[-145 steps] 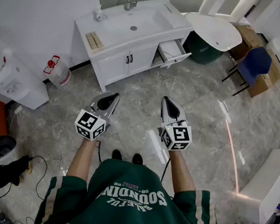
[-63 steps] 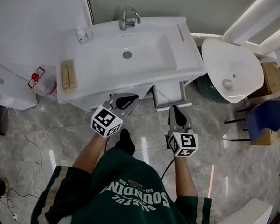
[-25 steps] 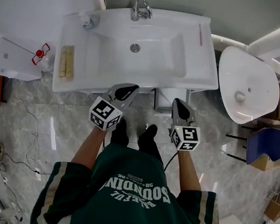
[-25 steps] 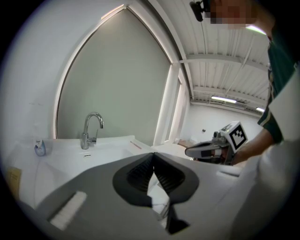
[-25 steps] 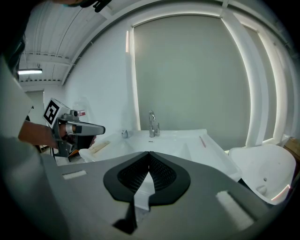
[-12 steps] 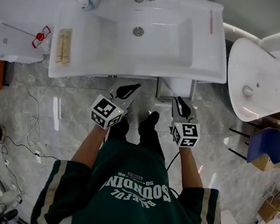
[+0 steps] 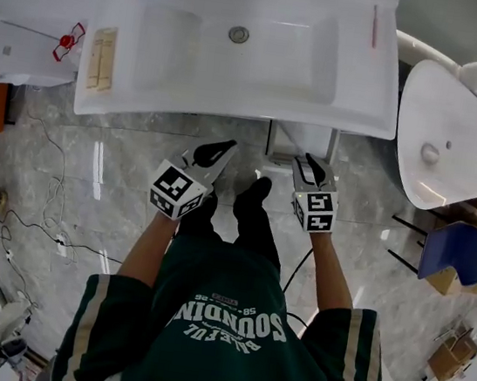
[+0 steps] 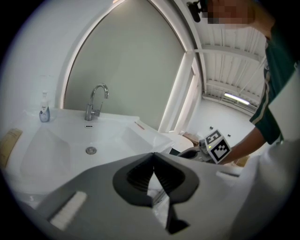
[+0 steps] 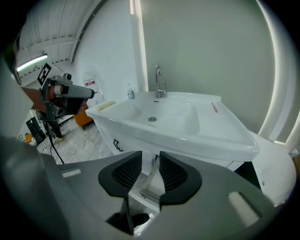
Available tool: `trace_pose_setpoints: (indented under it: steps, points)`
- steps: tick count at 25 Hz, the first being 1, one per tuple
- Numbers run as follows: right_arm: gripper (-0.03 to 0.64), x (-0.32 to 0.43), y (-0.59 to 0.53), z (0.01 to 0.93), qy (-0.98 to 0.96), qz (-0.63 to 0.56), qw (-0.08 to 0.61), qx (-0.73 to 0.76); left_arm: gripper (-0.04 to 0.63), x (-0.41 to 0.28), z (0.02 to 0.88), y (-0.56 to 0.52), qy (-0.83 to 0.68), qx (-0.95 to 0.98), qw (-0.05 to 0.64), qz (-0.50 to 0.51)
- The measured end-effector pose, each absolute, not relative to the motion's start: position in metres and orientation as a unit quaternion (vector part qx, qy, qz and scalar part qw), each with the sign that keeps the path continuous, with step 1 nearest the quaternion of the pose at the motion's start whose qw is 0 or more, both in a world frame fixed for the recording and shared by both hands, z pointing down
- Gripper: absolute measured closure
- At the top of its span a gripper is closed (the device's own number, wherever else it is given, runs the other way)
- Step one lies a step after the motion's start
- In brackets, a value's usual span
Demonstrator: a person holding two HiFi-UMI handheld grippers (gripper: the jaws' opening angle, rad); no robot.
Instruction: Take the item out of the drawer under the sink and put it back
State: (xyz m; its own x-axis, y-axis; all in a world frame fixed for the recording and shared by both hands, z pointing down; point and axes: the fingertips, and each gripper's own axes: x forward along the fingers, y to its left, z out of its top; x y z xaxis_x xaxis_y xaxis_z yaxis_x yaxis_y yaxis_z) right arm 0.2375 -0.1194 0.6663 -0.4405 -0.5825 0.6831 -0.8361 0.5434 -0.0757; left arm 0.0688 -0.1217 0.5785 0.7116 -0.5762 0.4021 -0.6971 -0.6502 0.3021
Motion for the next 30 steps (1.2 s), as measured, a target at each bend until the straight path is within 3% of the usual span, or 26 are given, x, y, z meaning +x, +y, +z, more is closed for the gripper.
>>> trace_pose_setpoints:
  steps: [17,30]
  points:
    - [0.506,0.240,-0.153,0.858,-0.799,0.221,0.479,0.288,0.545,0.054,0.646,-0.107,-0.411,0.856,0.266,0.164]
    - [0.506,0.247,-0.159,0.955,-0.766,0.211,0.562,0.229,0.545,0.028,0.687,-0.084,-0.459,0.817,0.301,0.174]
